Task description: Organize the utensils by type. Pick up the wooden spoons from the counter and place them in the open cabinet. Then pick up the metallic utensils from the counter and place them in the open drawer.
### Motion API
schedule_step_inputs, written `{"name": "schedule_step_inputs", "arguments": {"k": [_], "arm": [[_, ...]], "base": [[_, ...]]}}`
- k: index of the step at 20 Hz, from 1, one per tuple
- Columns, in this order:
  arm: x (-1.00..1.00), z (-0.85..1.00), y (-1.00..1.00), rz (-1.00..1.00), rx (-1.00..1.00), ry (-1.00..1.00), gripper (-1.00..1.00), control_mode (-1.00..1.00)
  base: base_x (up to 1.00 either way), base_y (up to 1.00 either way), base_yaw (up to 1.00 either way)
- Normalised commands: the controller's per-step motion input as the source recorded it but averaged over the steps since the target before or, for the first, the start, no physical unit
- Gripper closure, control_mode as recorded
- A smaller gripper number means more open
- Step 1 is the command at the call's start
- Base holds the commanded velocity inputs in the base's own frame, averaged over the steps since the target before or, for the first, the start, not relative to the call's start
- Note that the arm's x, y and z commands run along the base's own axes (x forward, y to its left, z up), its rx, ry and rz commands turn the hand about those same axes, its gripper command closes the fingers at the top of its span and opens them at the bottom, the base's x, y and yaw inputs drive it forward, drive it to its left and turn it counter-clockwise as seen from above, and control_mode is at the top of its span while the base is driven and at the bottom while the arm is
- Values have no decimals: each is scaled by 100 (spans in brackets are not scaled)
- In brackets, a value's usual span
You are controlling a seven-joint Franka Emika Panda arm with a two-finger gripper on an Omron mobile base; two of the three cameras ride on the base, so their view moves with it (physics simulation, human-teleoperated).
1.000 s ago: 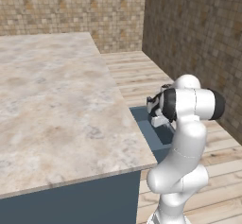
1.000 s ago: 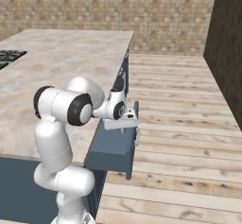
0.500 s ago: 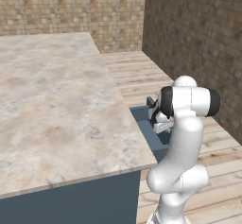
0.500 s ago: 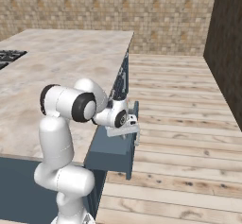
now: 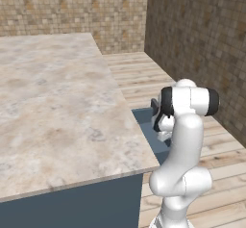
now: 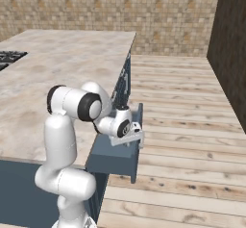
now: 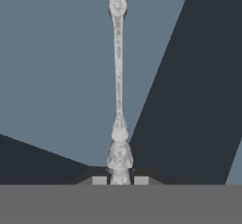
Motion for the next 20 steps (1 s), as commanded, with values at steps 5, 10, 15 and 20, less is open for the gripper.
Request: {"name": "schedule_step_inputs", "arguments": {"k": [5, 10, 15, 20], "arm": [[0, -11, -34, 4, 2, -5, 100, -100], [0, -3, -45, 2, 2, -4, 100, -100], [0, -6, -41, 1, 1, 0, 100, -100], [0, -3, -36, 2, 1, 0, 100, -100]], "base": [[0, 0, 0], [0, 0, 0], [0, 0, 0], [0, 0, 0]]}}
